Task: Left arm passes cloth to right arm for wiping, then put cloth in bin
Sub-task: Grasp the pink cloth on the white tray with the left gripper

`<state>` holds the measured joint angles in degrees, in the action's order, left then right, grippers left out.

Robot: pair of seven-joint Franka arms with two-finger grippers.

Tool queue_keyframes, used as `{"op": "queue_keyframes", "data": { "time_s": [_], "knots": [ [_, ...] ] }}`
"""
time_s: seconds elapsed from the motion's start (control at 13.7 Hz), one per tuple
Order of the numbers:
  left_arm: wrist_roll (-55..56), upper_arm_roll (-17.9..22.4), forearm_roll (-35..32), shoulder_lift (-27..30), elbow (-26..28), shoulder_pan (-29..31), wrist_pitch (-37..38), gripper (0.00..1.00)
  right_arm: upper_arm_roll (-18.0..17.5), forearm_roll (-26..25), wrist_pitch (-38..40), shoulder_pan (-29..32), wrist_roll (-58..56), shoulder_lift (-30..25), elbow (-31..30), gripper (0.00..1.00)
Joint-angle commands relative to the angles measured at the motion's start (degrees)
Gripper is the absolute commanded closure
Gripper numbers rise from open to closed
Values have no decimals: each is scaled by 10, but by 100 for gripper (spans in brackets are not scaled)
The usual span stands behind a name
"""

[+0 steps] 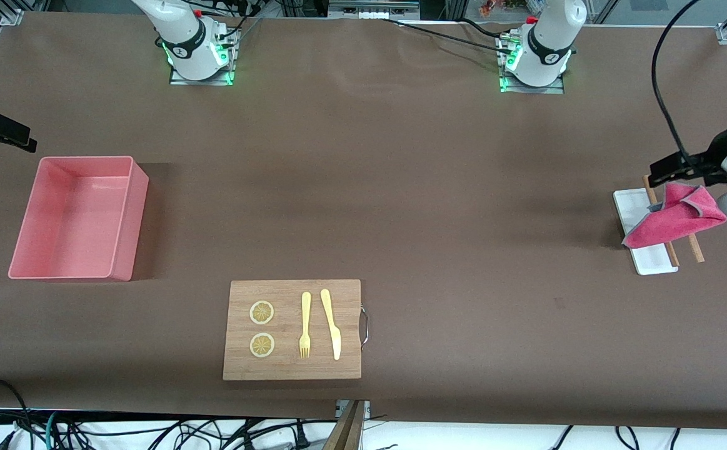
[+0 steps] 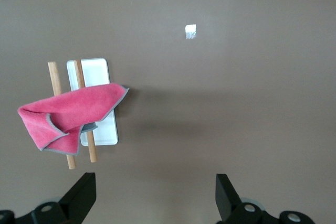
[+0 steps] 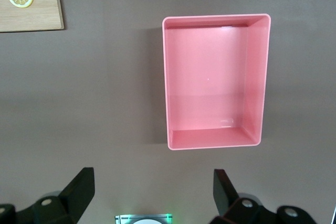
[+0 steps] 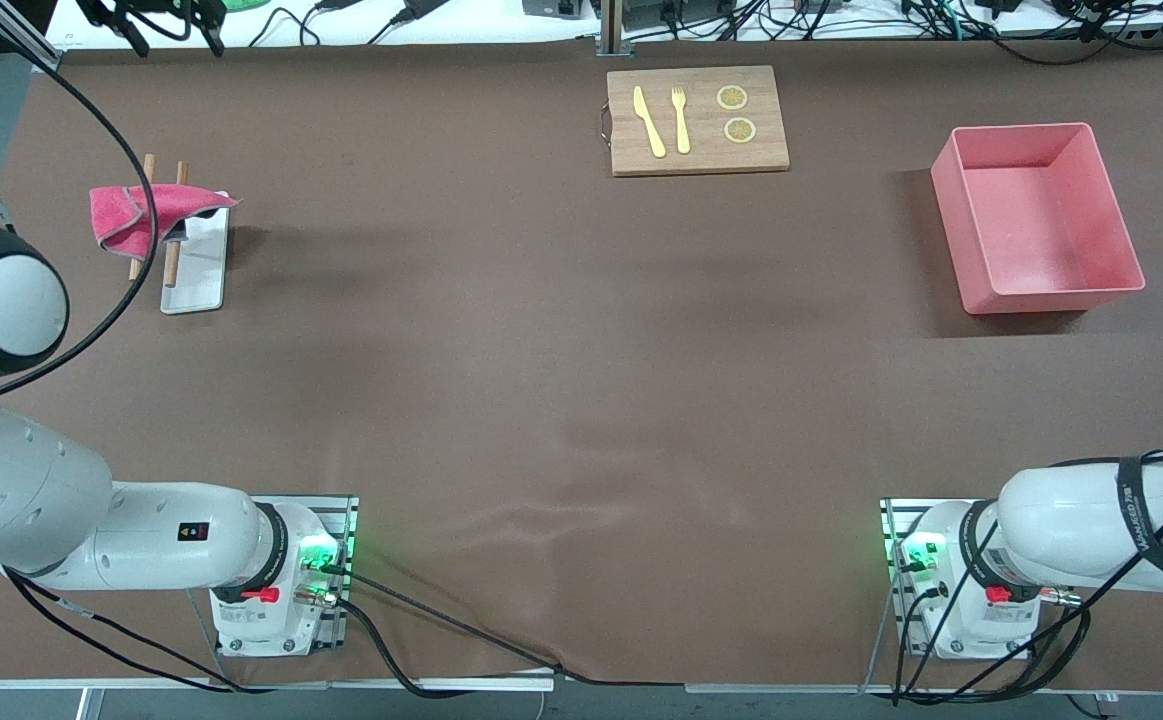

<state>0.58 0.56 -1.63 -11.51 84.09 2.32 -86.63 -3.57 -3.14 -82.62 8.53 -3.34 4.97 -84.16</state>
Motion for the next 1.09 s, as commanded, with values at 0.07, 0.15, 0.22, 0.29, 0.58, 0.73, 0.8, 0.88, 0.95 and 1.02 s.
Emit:
{"op": "queue_keyframes", "data": {
  "time_s": [0.07, 0.15, 0.22, 0.29, 0.58, 0.73, 0.8, 0.88, 0.95, 1.02],
  "knots": [
    [-65, 1, 27, -100, -13, 130, -35, 0, -2, 10, 2, 7, -11, 4, 10, 0],
    [-78, 1, 20, -128, -23, 165, -46, 0, -2, 10, 2, 7, -11, 4, 10, 0],
    [-87, 1, -14, -150, -29, 179, -54, 0, -2, 10, 2, 7, -11, 4, 10, 0],
    [-95, 1, -64, -162, -30, 189, -66, 0, -2, 10, 3, 7, -11, 4, 10, 0],
    [-61, 4, -86, -189, -29, 205, -99, 0, -2, 10, 4, 7, -11, 4, 10, 0],
    [-37, 4, -86, -193, -30, 200, -100, 0, -2, 10, 2, 7, -11, 5, 10, 0],
    [-18, 2, -85, -197, -29, 198, -100, 0, -2, 10, 2, 7, -11, 4, 10, 0],
    [-11, 2, -83, -203, -28, 198, -100, 0, -2, 10, 2, 7, -11, 5, 10, 0],
    [-8, 2, -81, -207, -27, 198, -100, 0, -2, 10, 2, 7, -11, 5, 10, 0],
    [-3, 2, -80, -208, -22, 203, -99, 0, -2, 10, 2, 7, -11, 4, 10, 0]
  ]
}}
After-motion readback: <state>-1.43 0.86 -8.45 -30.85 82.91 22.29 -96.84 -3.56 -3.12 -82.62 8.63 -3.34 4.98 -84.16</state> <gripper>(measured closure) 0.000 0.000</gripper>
